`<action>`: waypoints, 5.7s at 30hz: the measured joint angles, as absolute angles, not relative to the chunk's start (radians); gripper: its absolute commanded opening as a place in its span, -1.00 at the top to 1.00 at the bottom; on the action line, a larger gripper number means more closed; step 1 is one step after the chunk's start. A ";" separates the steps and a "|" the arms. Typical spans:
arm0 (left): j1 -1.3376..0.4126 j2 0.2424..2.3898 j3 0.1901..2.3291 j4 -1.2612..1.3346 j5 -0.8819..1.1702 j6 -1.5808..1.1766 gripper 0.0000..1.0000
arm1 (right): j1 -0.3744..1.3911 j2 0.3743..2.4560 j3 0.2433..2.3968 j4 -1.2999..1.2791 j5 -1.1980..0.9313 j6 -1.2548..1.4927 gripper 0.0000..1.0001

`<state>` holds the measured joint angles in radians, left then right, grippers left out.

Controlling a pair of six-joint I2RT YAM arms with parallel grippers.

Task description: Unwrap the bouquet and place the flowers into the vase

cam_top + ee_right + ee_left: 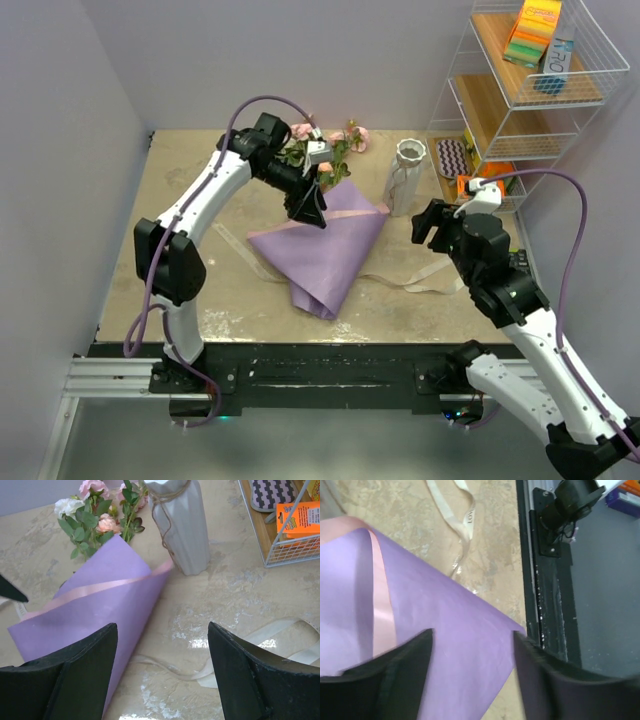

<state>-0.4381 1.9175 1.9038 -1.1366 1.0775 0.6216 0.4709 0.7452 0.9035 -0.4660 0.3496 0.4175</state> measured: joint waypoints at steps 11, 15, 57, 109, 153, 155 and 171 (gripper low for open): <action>-0.262 1.917 1.805 -0.957 0.973 0.505 -0.98 | 0.471 0.731 0.903 -0.485 0.353 0.417 -0.53; -0.197 1.964 1.745 -0.888 0.854 0.485 -0.98 | 0.471 0.731 0.903 -0.485 0.353 0.417 -0.53; -0.339 2.107 1.895 -1.292 1.089 0.802 0.79 | 0.471 0.752 0.939 -0.505 0.356 0.413 -0.54; -0.468 2.360 2.094 -0.775 0.719 0.273 -0.85 | 0.471 0.661 1.298 -0.668 0.466 0.378 -0.59; -0.464 2.268 2.032 -0.766 0.762 0.271 1.00 | 0.471 0.668 1.219 -0.648 0.397 0.376 -0.60; -0.471 2.217 2.024 -0.768 0.779 0.271 1.00 | 0.471 0.674 1.219 -0.645 0.398 0.373 -0.61; -0.552 1.665 1.651 -0.793 0.915 0.383 0.79 | 0.471 0.733 1.271 -0.618 0.397 0.339 -0.67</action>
